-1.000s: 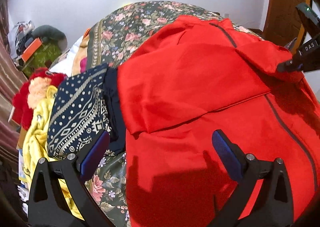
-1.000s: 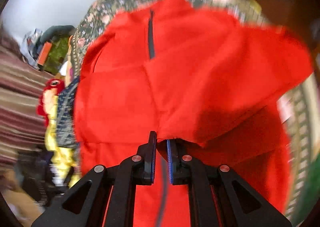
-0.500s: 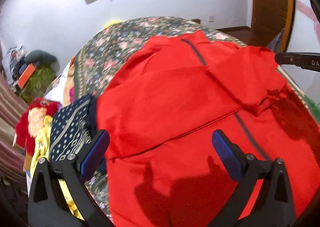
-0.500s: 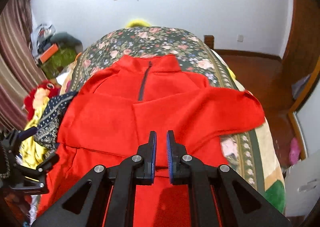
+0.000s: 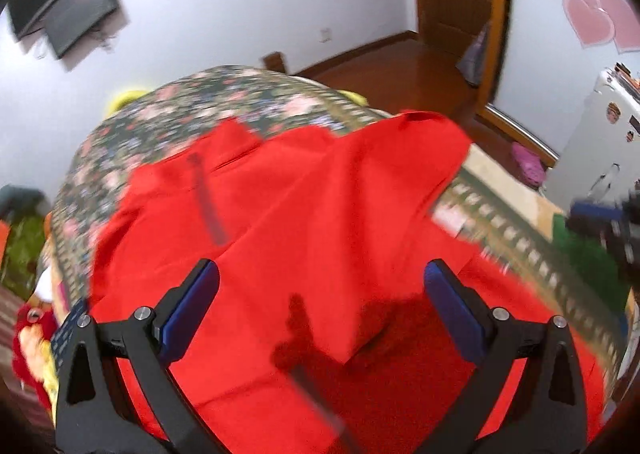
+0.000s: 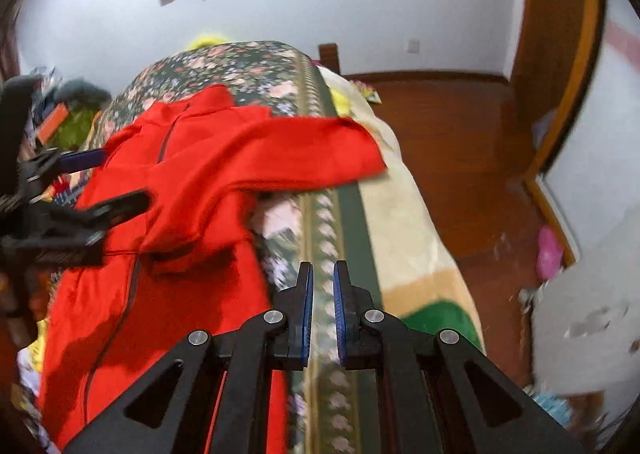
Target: Fold large clothes
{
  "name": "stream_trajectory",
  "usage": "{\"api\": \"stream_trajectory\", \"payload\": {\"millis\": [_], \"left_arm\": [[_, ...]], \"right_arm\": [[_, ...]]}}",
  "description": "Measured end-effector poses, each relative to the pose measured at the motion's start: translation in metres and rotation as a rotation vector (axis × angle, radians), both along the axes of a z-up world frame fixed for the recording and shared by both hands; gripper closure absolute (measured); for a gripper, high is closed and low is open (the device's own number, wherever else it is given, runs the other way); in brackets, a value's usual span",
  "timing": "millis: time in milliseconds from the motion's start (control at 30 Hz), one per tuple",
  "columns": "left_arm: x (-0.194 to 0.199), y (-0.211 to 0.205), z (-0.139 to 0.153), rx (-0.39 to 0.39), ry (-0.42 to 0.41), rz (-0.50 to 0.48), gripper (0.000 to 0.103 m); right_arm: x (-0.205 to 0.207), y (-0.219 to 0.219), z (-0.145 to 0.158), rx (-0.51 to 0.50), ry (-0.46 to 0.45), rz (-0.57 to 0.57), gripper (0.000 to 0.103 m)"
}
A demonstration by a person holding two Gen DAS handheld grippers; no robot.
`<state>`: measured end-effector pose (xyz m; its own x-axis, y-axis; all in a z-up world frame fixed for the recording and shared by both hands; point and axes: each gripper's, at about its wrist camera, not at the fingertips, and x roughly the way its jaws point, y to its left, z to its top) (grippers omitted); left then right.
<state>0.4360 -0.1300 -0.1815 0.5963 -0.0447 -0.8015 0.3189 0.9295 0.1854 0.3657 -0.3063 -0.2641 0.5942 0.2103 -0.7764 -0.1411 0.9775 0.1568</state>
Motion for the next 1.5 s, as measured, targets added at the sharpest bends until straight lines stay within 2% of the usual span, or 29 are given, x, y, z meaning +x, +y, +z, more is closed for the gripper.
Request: {"api": "stream_trajectory", "payload": {"millis": [200,300,333,367,433,500,533,567,600,633,733,867,933,1100,1167,1267,1333,1400,1500], "left_arm": [[0.048,-0.069,-0.031,0.025,0.077,-0.098,0.0],[0.066,-0.088,-0.055,0.091,0.111,-0.123,0.004],[0.071,-0.093,-0.065,0.119,0.123,-0.126,0.01],[0.076,-0.095,-0.074,0.143,0.139,-0.121,0.02],[0.083,-0.095,-0.086,0.132,0.151,-0.108,0.025],[0.084,-0.092,-0.082,0.114,0.114,-0.09,0.045],[0.086,-0.091,-0.081,0.128,0.099,-0.072,0.07],[0.088,-0.089,-0.079,0.147,0.088,-0.048,0.084],[0.089,-0.086,-0.075,0.133,0.083,-0.039,0.085],[0.089,-0.082,-0.068,0.102,0.073,-0.034,0.092],[0.084,-0.06,-0.034,0.007,0.007,0.003,0.097],[0.067,-0.01,0.027,-0.114,-0.1,0.045,0.097],[0.051,0.026,0.057,-0.143,-0.169,0.084,0.097],[0.008,0.12,0.092,-0.163,-0.291,0.22,0.097],[-0.012,0.157,0.087,-0.151,-0.307,0.279,0.097],[-0.038,0.213,0.056,-0.154,-0.244,0.376,0.097],[-0.052,0.243,0.026,-0.172,-0.171,0.429,0.097],[-0.065,0.271,-0.016,-0.196,-0.058,0.496,0.095],[-0.077,0.305,-0.078,-0.302,0.139,0.568,0.089]], "right_arm": [[-0.007,-0.037,-0.02,0.119,0.034,-0.054,0.097],[-0.009,-0.044,-0.025,0.133,0.04,-0.062,0.097],[-0.01,-0.046,-0.027,0.14,0.044,-0.063,0.097],[-0.01,-0.048,-0.029,0.146,0.047,-0.063,0.097],[-0.011,-0.049,-0.032,0.155,0.053,-0.065,0.097],[-0.012,-0.047,-0.033,0.148,0.057,-0.069,0.097],[-0.012,-0.045,-0.033,0.142,0.057,-0.067,0.097],[-0.012,-0.042,-0.032,0.139,0.057,-0.061,0.097],[-0.011,-0.039,-0.032,0.138,0.057,-0.054,0.097],[-0.01,-0.036,-0.031,0.139,0.059,-0.044,0.097],[-0.008,-0.026,-0.028,0.156,0.058,-0.02,0.097],[0.0,-0.007,-0.017,0.164,0.046,0.01,0.097],[0.007,0.008,-0.007,0.146,0.021,0.044,0.097],[0.031,0.063,0.016,0.03,-0.055,0.159,0.097],[0.045,0.088,0.016,-0.007,-0.068,0.205,0.097],[0.066,0.119,0.0,-0.083,-0.042,0.226,0.097],[0.08,0.134,-0.023,-0.143,0.021,0.219,0.097],[0.087,0.139,-0.041,-0.172,0.062,0.217,0.097],[0.087,0.136,-0.054,-0.188,0.071,0.216,0.097]]}}
